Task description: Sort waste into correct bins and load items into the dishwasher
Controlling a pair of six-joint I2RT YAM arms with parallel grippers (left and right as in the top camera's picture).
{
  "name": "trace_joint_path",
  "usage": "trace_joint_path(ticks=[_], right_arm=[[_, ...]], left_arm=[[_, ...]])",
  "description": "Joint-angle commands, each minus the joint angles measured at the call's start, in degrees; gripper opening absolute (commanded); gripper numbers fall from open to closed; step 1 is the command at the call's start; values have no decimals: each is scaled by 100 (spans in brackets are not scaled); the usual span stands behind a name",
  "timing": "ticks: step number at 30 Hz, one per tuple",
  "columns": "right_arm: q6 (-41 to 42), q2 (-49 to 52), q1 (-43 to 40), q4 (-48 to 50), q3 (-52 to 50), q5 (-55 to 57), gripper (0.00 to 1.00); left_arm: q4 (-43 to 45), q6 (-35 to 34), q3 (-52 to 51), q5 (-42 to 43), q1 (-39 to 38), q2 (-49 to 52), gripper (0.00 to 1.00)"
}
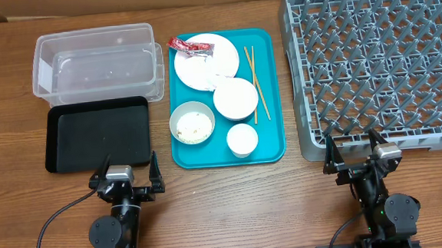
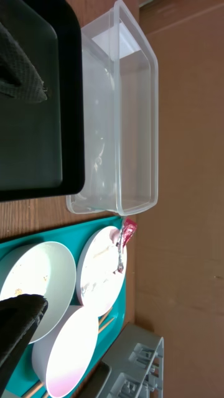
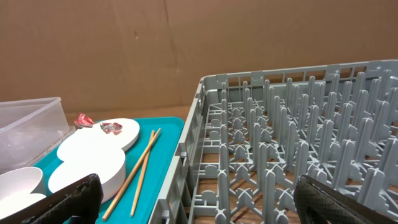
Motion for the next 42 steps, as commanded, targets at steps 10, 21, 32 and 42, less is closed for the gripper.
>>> trace_joint_path(ticks=[10, 21, 32, 42], right_arm=[[42, -61, -17, 579, -59, -33, 100], [13, -48, -17, 531, 330, -267, 100], [-179, 835, -17, -398, 1740, -267, 100], [-173, 2977, -17, -1716, 3963, -367, 100]], left_arm=[[118, 68, -35, 337, 24, -55, 100], [249, -11, 337, 522, 24, -24, 100], [-37, 186, 2406, 977, 22, 2223, 100], [-2605, 195, 6592, 1731, 17, 5897, 100]])
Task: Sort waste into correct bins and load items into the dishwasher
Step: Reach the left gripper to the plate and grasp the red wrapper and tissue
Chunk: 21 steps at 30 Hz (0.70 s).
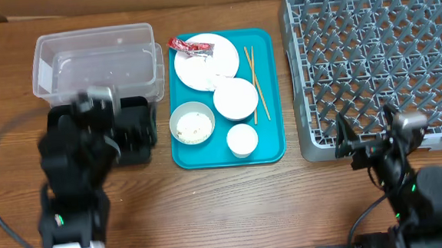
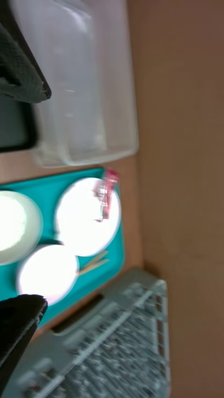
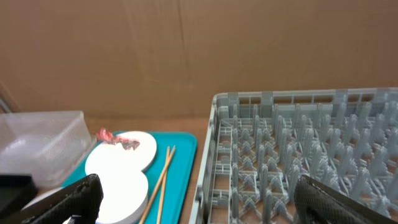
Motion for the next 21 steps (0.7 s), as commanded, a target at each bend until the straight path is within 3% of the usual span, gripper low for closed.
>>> trace_joint_path(ticks=[1, 6, 11, 14, 21], right_arm=[[-22, 874, -15, -520, 1117, -103, 100], [-20, 2293, -15, -1648, 2752, -376, 100], [-20, 3536, -15, -2791, 4308, -1429, 100], [-17, 3893, -15, -3145, 4695, -1574, 100], [2, 4162, -15, -3630, 4708, -1572, 100]], left_arm=[[-1043, 72, 1963, 503, 15, 1386, 100], [-2887, 306, 4850, 568, -149, 3353, 100], [-4358, 330, 7241, 44, -619, 5163, 100], [-4843, 398, 7897, 0, -894, 5904, 100], [-4756, 435, 7932, 149, -1506, 6968, 100]])
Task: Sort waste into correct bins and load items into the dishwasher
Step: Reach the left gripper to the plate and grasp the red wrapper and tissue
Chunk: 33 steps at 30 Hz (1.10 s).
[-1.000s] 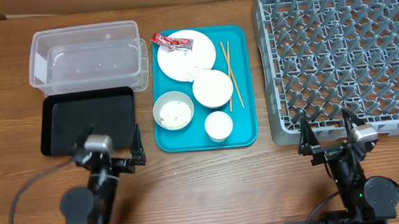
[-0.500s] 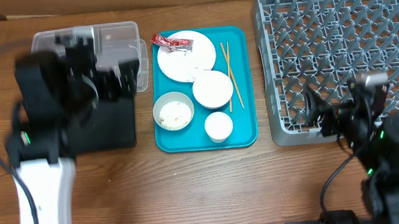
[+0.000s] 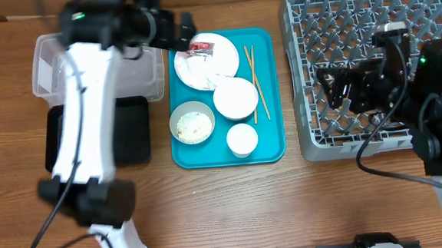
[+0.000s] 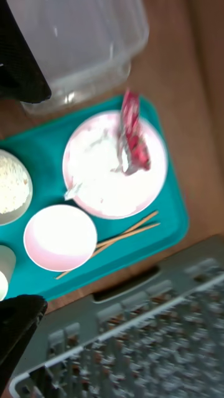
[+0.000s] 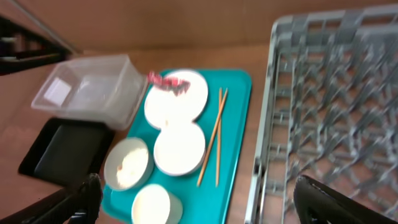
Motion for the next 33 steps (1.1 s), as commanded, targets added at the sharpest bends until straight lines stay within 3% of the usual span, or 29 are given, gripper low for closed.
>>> trace_joint_path(ticks=[1, 6, 11, 16, 33], right_arm=[[0, 59, -15, -208, 131, -138, 100], [0, 81, -15, -415, 129, -136, 100], [2, 81, -15, -450, 129, -138, 100], [0, 81, -15, -584, 129, -138, 100], [24, 501, -13, -686, 127, -140, 100]], left_arm=[[4, 87, 127, 221, -286, 562, 100], [511, -144, 127, 149, -566, 1346, 100], [970, -2135, 127, -1165, -732, 2024, 100], [1060, -3252, 127, -1987, -732, 2330, 100], [1327, -3296, 125, -2356, -732, 3010, 100]])
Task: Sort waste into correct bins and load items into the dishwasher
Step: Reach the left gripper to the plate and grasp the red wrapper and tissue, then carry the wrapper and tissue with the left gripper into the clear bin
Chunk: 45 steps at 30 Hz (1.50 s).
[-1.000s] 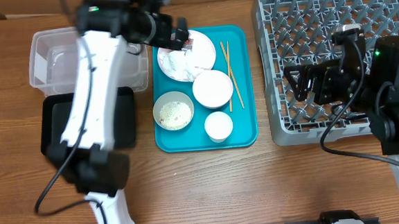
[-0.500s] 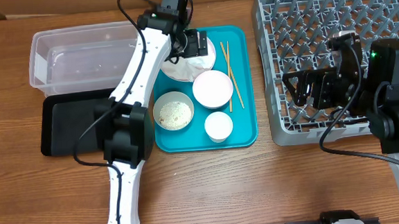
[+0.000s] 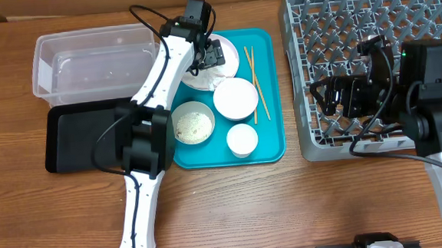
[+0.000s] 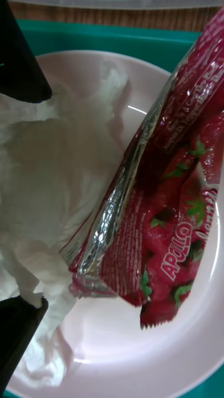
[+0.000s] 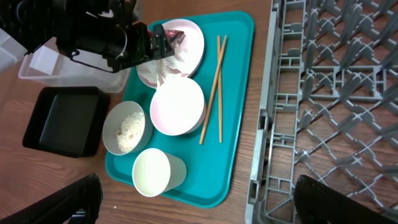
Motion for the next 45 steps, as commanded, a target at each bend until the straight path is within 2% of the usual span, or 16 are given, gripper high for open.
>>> trace_joint_path(ticks=[1, 5, 7, 9, 10, 16, 18, 20, 21, 33, 45], right_arm=[[24, 50, -13, 0, 127, -59, 100], [24, 92, -13, -22, 127, -59, 100], [22, 96, -13, -26, 127, -55, 100], [22, 101, -13, -26, 127, -57, 100], [22, 101, -13, -26, 127, -57, 100], [20, 101, -13, -24, 127, -55, 100], [20, 101, -13, -26, 127, -52, 100], [20, 101, -13, -22, 127, -52, 100], [20, 101, -13, -17, 127, -52, 100], [17, 101, -13, 0, 127, -50, 100], [20, 101, -13, 116, 127, -52, 99]], left_arm=[[48, -92, 120, -138, 4, 160, 100], [79, -94, 120, -92, 4, 256, 98], [55, -63, 120, -116, 7, 258, 81], [33, 140, 120, -116, 7, 258, 71], [-9, 304, 120, -118, 4, 278, 62], [-144, 334, 81, -114, -11, 291, 41], [-157, 396, 81, -111, -15, 291, 27], [-168, 420, 81, -87, -17, 291, 9], [-177, 420, 81, -79, -17, 291, 4], [-850, 616, 302, 682, -17, 238, 4], [-2441, 765, 2061, 920, -17, 232, 4]])
